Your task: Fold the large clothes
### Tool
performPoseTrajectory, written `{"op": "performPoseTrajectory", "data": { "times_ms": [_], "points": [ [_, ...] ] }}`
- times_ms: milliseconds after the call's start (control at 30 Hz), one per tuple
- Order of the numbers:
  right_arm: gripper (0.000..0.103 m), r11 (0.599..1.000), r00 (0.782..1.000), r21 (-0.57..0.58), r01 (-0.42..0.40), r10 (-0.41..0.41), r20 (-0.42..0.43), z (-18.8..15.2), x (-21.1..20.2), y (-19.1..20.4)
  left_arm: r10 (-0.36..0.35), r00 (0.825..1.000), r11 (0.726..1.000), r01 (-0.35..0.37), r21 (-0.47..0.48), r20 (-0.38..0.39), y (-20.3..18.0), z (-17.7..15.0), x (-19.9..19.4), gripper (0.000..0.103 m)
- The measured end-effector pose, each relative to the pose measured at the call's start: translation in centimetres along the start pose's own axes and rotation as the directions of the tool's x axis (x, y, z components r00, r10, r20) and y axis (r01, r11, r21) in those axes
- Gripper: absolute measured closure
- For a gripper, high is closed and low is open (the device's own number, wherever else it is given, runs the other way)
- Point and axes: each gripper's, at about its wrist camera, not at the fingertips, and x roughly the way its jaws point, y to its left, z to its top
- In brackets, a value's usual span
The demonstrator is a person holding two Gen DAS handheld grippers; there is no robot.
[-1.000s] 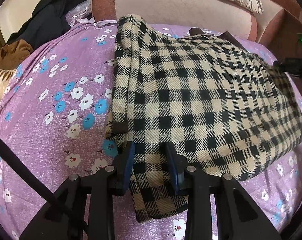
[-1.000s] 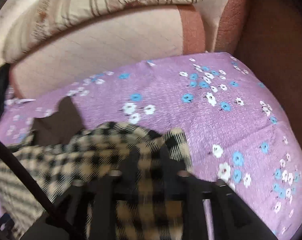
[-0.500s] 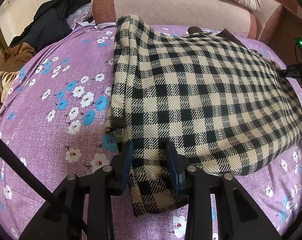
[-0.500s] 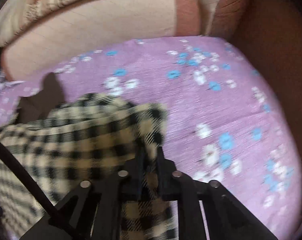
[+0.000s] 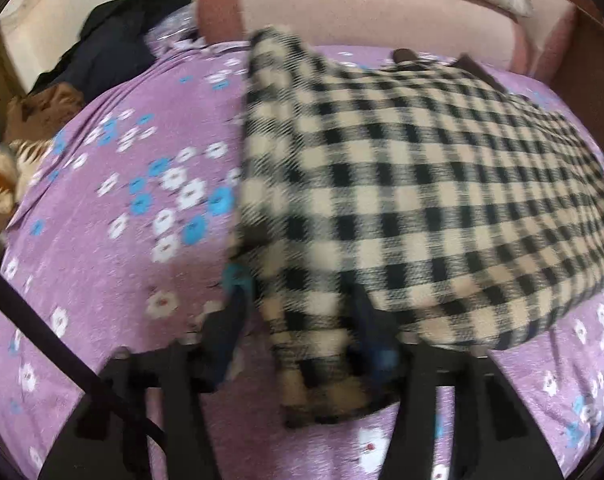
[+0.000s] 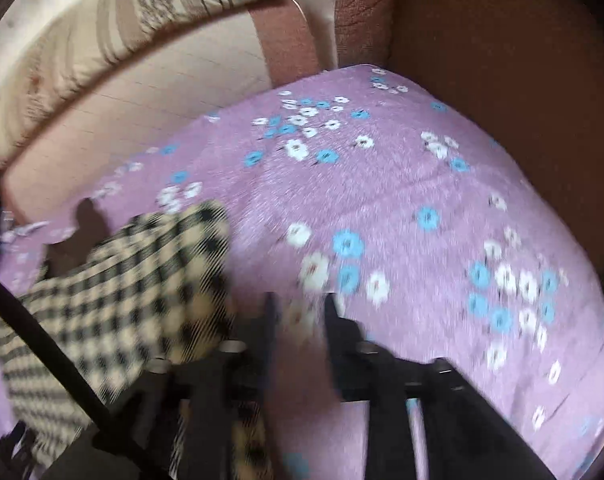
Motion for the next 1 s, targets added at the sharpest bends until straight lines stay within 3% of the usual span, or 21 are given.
{"op": "performPoseTrajectory", "data": {
  "times_ms": [67, 133, 300, 500, 700, 867, 1000],
  "points": [
    [0.055, 0.997, 0.998, 0.014, -0.069, 0.069, 0.008, -2.3, -2.0, -0.6, -0.065, 0.998, 0.996, 0.064, -0.058, -0.015, 1.2, -0.1, -0.4, 0.046],
    [0.047, 0.991, 0.992, 0.030, -0.127, 0.127, 0.001, -4.5, -2.8, -1.2, -0.082, 0.997, 0.992, 0.083, -0.096, 0.004, 2.1, -0.3, -1.3, 0.046],
    [0.046, 0.974, 0.977, 0.091, -0.208, 0.212, -0.038, -9.0, -3.1, -2.5, -0.024, 0.995, 0.988, 0.038, -0.148, 0.094, 3.7, -0.6, -3.7, 0.046],
    [0.045, 0.962, 0.969, 0.140, -0.233, 0.242, -0.056, -12.2, -3.8, -2.7, -0.079, 0.991, 0.972, 0.100, -0.214, 0.105, 4.4, -1.1, -4.4, 0.046],
    [0.043, 0.940, 0.955, 0.203, -0.276, 0.291, -0.050, -14.1, -3.8, -2.6, -0.154, 0.979, 0.981, 0.168, -0.102, 0.130, -0.5, -0.7, -5.0, 0.046],
    [0.042, 0.927, 0.944, 0.212, -0.310, 0.326, -0.046, -14.1, -2.6, -1.5, -0.293, 0.952, 0.950, 0.300, -0.084, 0.084, -5.7, 0.9, -3.9, 0.046],
    [0.041, 0.909, 0.933, 0.237, -0.343, 0.358, -0.024, -13.6, -1.7, -1.2, -0.336, 0.940, 0.940, 0.338, -0.038, 0.056, -10.7, 1.5, -3.1, 0.046]
  ]
}}
